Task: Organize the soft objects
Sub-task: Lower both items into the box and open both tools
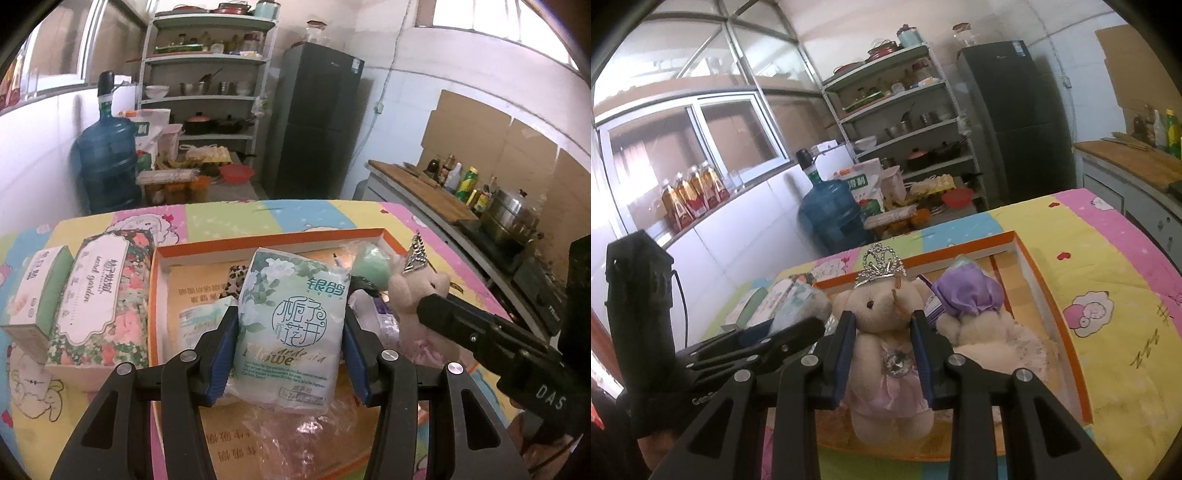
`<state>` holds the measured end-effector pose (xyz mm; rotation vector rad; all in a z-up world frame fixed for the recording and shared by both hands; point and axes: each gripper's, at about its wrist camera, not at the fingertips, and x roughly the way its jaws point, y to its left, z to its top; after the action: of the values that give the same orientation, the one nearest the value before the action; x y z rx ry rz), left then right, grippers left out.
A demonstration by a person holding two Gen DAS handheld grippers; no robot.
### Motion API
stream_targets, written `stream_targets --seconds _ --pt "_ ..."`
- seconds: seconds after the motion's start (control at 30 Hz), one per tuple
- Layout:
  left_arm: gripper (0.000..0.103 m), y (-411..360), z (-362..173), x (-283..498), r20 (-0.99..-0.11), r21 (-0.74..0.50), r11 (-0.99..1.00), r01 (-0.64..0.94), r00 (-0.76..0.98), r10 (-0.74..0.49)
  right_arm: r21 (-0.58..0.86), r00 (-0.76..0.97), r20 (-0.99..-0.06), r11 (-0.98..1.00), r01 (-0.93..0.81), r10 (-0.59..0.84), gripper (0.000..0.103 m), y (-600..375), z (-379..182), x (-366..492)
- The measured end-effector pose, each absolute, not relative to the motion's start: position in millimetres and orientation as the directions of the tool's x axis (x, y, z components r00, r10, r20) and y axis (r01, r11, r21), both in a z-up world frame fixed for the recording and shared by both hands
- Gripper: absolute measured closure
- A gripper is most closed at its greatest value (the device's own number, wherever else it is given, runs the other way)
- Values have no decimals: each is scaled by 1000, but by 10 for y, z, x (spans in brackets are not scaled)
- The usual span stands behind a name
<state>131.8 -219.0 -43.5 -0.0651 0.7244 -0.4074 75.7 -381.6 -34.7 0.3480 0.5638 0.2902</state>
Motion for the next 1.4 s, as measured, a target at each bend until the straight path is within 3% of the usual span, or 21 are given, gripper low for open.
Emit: stream_targets --seconds 0.43,0.83,0.93,1.07,1.4 --pt "49 -2328 -676 1543 -677 -194 923 333 636 -371 368 775 -534 918 -147 338 72 -3810 -587 960" --pt "45 -2308 -699 1573 -690 -220 916 337 610 -390 394 774 -519 905 -161 364 69 -3835 -587 937" --pt "40 -2290 -687 1541 -681 -223 916 333 619 -391 392 777 -516 906 -161 361 66 -3830 -559 917" --pt "29 -2244 -634 1485 -658 -229 916 331 641 -396 387 782 -514 909 -155 353 49 -3825 -521 896" --pt "28 -2184 -457 1323 -620 -210 919 335 681 -390 401 813 -467 903 -155 347 48 -3864 -374 777"
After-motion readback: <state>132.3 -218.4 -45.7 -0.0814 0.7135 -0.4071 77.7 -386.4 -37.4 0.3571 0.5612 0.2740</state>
